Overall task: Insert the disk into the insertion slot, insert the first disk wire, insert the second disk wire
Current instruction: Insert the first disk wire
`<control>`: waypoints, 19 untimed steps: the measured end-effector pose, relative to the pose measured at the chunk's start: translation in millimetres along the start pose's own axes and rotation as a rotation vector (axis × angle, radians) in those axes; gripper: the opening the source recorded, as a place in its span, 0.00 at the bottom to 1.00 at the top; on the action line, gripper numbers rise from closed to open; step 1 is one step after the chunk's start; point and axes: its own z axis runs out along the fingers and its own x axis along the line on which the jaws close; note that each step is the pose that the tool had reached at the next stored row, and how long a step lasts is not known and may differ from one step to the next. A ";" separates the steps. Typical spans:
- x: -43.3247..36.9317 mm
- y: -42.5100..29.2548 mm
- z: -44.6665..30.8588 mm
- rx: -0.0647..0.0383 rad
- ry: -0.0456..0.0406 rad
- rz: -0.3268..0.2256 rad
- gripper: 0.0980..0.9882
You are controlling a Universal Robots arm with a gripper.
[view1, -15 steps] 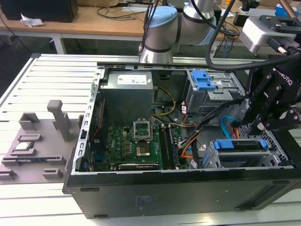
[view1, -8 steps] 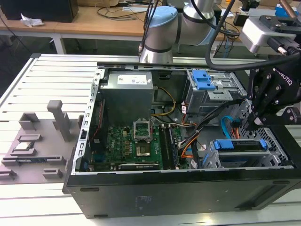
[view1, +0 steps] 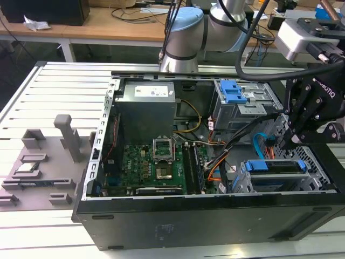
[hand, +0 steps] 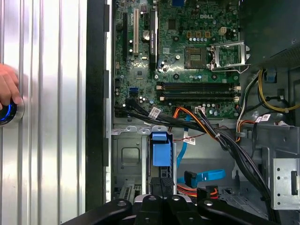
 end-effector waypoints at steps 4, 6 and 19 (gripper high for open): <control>-0.1 -5.0 5.2 -0.001 -0.0002 0.000 0.01; -1.3 -8.5 9.5 -0.001 0.0000 0.000 0.01; -56.8 -29.5 20.1 -0.002 0.0081 0.001 0.01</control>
